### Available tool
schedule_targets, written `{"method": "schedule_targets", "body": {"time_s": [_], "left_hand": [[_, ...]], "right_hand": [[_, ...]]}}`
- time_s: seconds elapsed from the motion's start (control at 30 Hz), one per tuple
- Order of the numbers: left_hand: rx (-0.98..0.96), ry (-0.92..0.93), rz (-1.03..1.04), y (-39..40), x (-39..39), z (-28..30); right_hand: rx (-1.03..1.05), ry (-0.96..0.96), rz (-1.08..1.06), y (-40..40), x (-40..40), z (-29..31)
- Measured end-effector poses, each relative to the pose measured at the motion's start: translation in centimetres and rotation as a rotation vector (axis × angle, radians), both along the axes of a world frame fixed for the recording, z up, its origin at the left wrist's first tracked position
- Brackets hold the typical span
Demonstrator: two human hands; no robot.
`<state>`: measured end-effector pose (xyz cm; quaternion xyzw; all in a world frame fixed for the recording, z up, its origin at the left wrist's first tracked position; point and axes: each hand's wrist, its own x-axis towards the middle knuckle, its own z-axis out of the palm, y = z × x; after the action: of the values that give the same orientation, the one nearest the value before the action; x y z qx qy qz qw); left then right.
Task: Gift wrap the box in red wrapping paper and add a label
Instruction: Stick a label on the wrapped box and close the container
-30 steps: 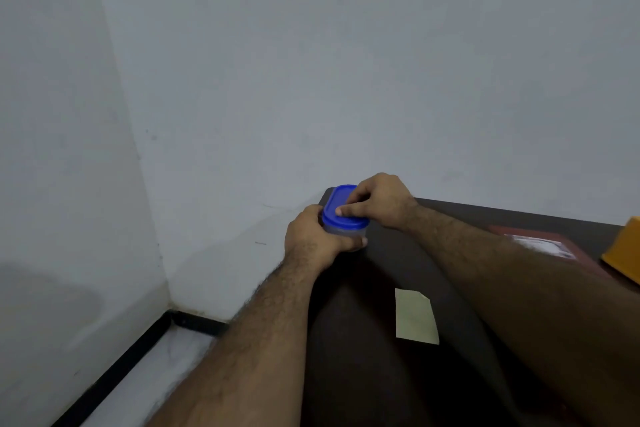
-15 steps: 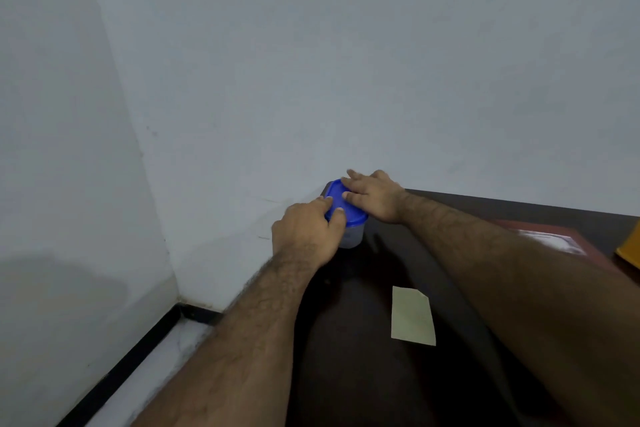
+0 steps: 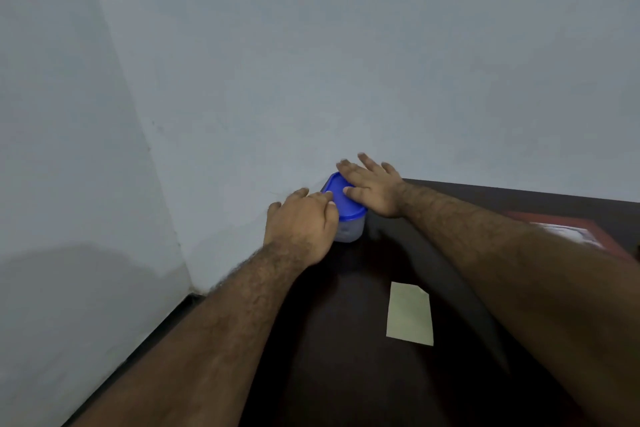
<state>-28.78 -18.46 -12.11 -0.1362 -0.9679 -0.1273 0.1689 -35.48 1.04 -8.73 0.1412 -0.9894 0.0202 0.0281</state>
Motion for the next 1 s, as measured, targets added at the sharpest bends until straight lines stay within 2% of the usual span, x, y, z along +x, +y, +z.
{"method": "schedule_targets", "body": {"time_s": [0.17,0.33,0.5,0.6,0.67,0.73,0.87,1.0], "left_hand": [[-0.121,0.111,-0.099,-0.5,-1.1,-0.4],[0.077,0.064,-0.267,-1.0,-2.5,-0.5],[0.279,-0.057,-0.278,-1.3,-2.2,-1.4],[0.172,-0.071,-0.21,-0.5,-1.2,-1.4],[0.071,-0.067,-0.157,-0.1,-0.7,-0.9],[0.065,-0.083,-0.149,0.0,-0.6,-0.6],[0.197,-0.176,-0.203,-0.5,-1.2,-0.3],[0.534,-0.335,-0.258,-0.2,-0.1,0.4]], "right_hand": [[-0.099,-0.058,0.04,0.5,-1.2,0.0],[-0.227,-0.041,0.077,0.5,-1.9,-0.2],[-0.327,-0.047,0.049,0.6,-2.0,-1.6],[-0.344,-0.037,0.033,0.5,-1.6,-2.3],[-0.257,-0.025,0.008,0.6,-1.2,-2.0],[-0.205,0.015,-0.054,0.6,-0.6,-1.5],[-0.451,0.081,-0.253,0.3,0.5,-2.4],[-0.739,0.21,-0.435,-1.0,1.6,-1.9]]}}
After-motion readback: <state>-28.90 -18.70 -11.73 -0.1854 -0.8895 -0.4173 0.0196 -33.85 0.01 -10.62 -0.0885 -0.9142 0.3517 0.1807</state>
